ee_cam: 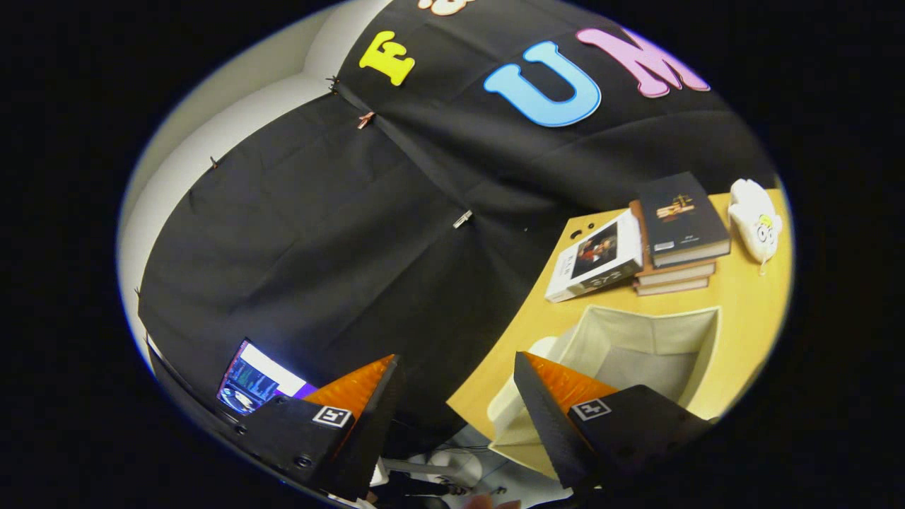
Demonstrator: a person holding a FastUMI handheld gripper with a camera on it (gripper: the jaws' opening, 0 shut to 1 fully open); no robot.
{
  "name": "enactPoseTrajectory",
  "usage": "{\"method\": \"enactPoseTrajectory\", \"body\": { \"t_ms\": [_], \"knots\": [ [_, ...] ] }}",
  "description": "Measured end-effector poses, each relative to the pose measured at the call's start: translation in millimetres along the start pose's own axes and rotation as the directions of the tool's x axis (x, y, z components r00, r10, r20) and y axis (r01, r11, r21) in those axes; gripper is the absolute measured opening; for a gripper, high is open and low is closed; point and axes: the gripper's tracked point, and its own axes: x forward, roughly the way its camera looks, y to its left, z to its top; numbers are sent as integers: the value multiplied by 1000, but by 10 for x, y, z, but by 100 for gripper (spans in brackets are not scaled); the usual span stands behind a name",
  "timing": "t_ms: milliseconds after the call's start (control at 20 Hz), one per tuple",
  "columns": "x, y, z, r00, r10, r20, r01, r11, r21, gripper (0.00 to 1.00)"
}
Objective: Open the storage box then place both shoes into the box .Put the left shoe in first, then the right shoe, with the right side of both shoes facing outward in a uniform manner.
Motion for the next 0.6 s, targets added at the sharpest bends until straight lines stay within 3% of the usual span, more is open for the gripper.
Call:
{"method": "enactPoseTrajectory", "body": {
  "t_ms": [300,600],
  "knots": [
    [-918,-769,84,969,-229,95,239,964,-115,96],
    [-1857,-1644,-40,882,-455,124,469,873,-131,97]
  ]
}}
